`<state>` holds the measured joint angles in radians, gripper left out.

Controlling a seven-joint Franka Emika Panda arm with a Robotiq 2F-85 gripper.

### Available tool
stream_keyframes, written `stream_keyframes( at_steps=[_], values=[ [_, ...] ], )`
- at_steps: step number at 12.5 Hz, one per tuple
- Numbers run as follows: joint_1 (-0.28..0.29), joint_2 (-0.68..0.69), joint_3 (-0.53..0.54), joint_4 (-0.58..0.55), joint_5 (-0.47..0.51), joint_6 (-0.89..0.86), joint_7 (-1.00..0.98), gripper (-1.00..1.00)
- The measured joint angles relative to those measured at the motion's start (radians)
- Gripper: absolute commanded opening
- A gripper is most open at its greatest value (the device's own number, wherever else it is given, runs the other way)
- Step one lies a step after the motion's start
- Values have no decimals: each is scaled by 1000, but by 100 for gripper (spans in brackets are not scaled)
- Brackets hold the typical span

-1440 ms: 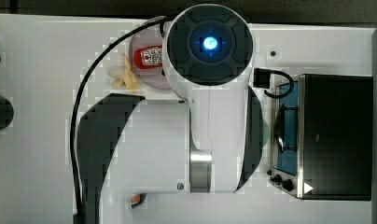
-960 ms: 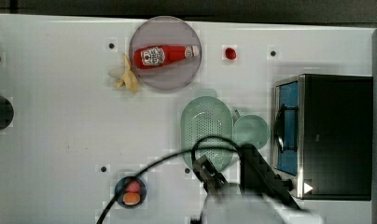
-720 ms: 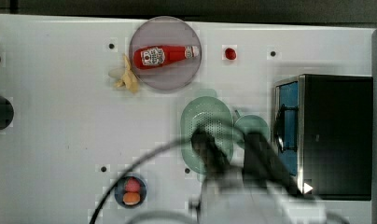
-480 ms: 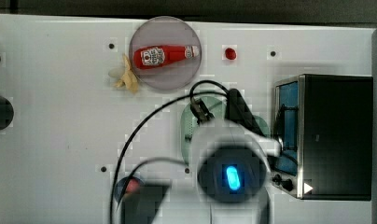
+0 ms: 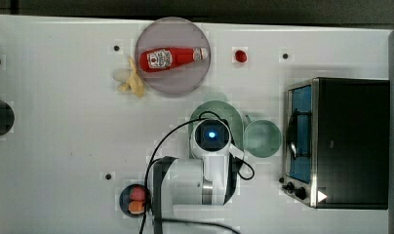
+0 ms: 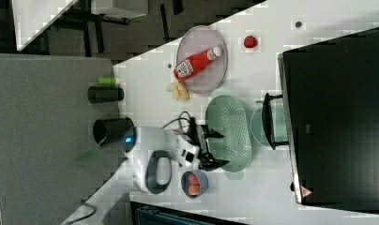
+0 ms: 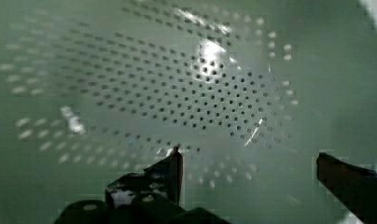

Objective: Drag strainer right to left.

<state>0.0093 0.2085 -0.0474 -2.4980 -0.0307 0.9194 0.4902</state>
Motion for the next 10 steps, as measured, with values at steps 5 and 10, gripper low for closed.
stream_keyframes(
  at_steps=[5, 10],
  values=[
    [0, 94, 34, 31, -22, 245, 164, 100],
    [14, 155, 73, 35, -18, 328, 211, 100]
  ],
)
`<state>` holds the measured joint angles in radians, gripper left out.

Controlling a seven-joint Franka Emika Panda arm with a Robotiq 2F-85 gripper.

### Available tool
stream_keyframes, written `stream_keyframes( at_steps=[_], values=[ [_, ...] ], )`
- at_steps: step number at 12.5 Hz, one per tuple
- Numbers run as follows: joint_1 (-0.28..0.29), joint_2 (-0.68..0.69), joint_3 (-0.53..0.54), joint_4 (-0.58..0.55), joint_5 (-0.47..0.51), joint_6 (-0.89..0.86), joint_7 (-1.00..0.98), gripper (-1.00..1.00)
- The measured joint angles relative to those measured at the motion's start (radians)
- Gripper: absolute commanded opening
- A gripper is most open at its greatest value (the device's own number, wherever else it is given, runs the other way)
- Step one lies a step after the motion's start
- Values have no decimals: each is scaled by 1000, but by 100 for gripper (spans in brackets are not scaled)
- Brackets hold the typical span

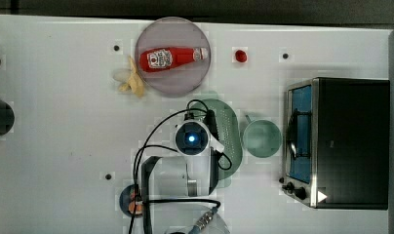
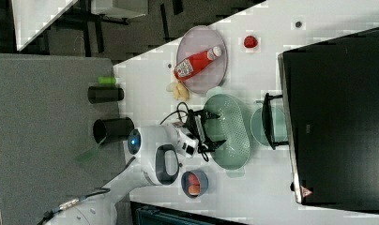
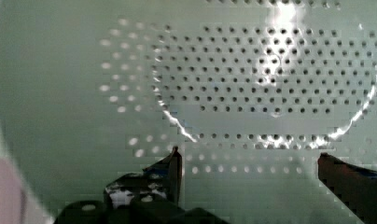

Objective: Drag strainer right to left.

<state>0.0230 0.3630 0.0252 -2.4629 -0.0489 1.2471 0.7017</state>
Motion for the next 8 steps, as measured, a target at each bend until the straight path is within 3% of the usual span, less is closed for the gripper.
stream_keyframes(
  at_steps=[8],
  values=[
    [86, 35, 11, -2, 61, 1, 18, 100]
  ],
)
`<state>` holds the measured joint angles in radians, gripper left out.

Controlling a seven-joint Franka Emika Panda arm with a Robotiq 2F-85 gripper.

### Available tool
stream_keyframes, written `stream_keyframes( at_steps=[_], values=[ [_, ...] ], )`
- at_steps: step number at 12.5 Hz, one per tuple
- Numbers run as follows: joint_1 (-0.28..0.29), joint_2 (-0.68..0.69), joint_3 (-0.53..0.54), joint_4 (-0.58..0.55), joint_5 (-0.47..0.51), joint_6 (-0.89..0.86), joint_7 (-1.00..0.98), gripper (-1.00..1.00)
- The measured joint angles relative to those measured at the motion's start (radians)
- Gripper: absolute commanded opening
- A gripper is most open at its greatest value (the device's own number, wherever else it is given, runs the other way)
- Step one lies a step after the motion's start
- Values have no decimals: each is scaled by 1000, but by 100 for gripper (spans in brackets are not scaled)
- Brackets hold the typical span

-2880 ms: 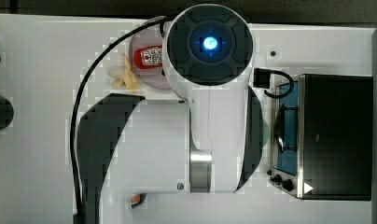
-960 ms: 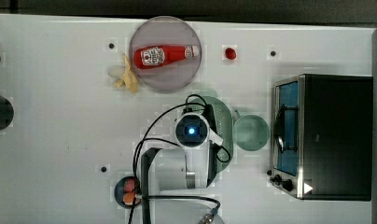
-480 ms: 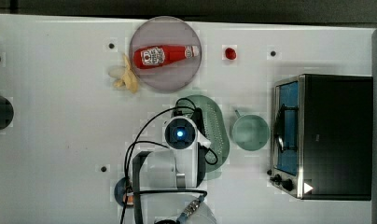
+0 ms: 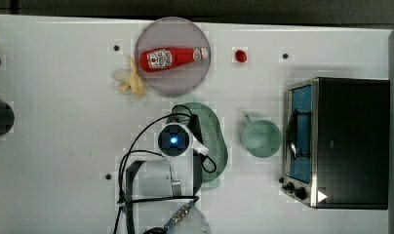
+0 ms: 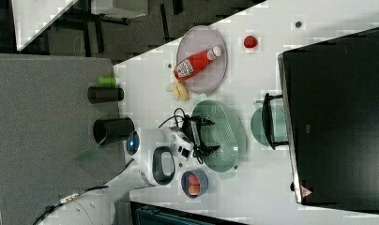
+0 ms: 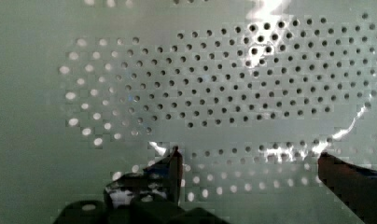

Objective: Drag strainer right to left.

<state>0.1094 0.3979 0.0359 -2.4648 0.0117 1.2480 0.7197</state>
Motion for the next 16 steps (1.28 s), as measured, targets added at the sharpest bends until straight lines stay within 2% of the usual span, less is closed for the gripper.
stream_keyframes(
  at_steps=[2, 7, 10, 16],
  values=[
    [19, -2, 6, 0, 48, -39, 5, 100],
    [120, 38, 8, 96, 161, -104, 103, 100],
    [182, 45, 0, 127, 117, -109, 217, 100],
    [314, 113, 25, 248, 160, -148, 364, 100]
  ],
)
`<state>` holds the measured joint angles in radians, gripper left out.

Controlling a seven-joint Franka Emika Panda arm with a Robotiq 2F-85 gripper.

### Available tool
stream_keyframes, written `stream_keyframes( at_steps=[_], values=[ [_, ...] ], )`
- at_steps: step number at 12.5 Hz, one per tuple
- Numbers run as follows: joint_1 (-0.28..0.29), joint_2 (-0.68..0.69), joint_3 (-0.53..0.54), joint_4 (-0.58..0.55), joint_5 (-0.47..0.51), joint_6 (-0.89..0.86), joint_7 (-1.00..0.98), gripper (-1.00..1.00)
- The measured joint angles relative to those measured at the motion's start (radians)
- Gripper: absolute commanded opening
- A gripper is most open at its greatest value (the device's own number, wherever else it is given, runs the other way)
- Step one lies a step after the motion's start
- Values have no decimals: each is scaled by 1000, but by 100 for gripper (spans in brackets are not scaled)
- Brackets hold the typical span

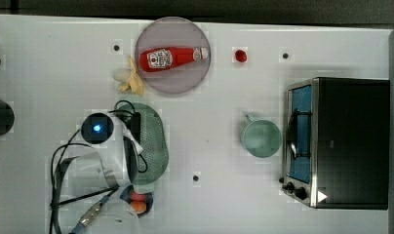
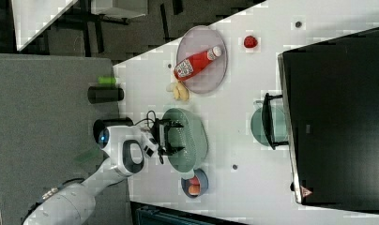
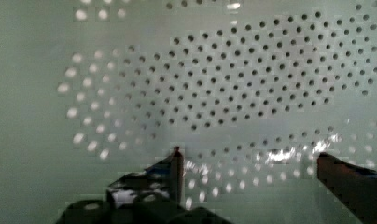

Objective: Drag strainer right to left.

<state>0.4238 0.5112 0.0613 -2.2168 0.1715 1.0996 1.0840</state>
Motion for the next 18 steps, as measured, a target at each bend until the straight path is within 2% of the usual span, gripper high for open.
stream_keyframes(
  at_steps=[4, 8, 18],
  values=[
    [57, 33, 5, 66, 0, -35, 48, 100],
    [115, 97, 1, 166, 89, -23, 60, 100],
    [199, 166, 3, 286, 73, -49, 177, 100]
  ],
)
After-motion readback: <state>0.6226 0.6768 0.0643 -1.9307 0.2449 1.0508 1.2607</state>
